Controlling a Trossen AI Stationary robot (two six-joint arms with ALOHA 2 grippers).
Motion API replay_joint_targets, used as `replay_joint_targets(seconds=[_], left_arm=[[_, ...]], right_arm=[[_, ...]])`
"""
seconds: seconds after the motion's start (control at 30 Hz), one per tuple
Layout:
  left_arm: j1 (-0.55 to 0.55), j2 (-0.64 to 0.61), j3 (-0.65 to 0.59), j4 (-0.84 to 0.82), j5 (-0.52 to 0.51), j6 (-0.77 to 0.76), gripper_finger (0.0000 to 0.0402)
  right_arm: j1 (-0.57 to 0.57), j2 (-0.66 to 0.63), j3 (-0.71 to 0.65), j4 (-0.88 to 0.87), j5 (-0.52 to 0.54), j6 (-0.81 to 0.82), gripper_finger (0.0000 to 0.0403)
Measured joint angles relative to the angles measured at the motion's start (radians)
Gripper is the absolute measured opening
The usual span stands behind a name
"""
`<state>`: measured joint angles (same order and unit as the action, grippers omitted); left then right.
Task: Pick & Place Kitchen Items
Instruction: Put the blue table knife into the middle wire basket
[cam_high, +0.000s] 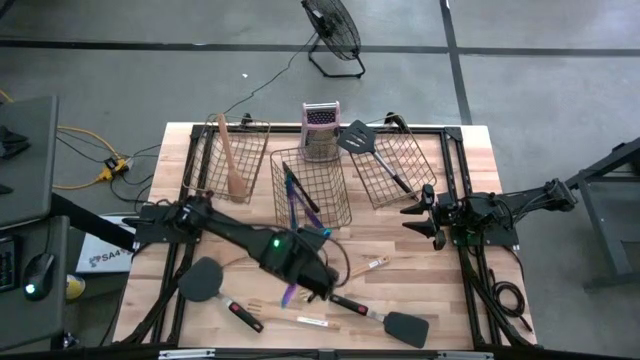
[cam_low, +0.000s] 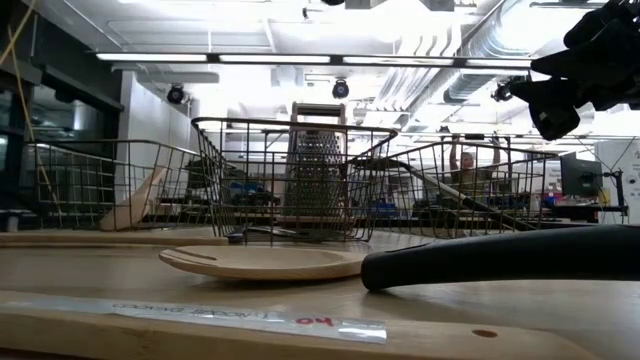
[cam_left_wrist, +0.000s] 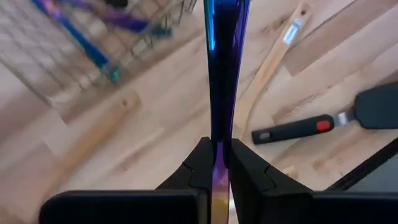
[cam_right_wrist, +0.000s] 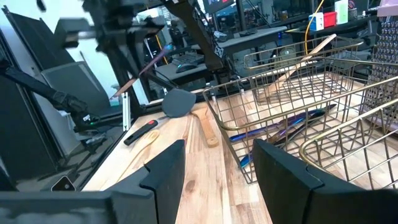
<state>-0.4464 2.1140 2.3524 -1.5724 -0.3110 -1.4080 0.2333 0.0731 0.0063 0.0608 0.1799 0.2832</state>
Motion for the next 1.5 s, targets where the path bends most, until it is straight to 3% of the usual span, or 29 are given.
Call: replay_joint_targets(seconds=[0.67,1.13,1.5], left_arm=[[0.225,-0.116,0.004,0.001,-0.17,0.783,0.0025],[0.301,-0.115,0.004,0.056,-0.325,1.21,0.0025],[0.422,-0.113,-0.072,0.176,-0.288,1.541,0.0025]], right_arm=[[0.0,0.0,0.0,0.0,0.0,0.0,0.018],[0.0,0.0,0.0,0.0,0.0,0.0,0.018],[0.0,0.0,0.0,0.001,0.0,0.0,0.018]])
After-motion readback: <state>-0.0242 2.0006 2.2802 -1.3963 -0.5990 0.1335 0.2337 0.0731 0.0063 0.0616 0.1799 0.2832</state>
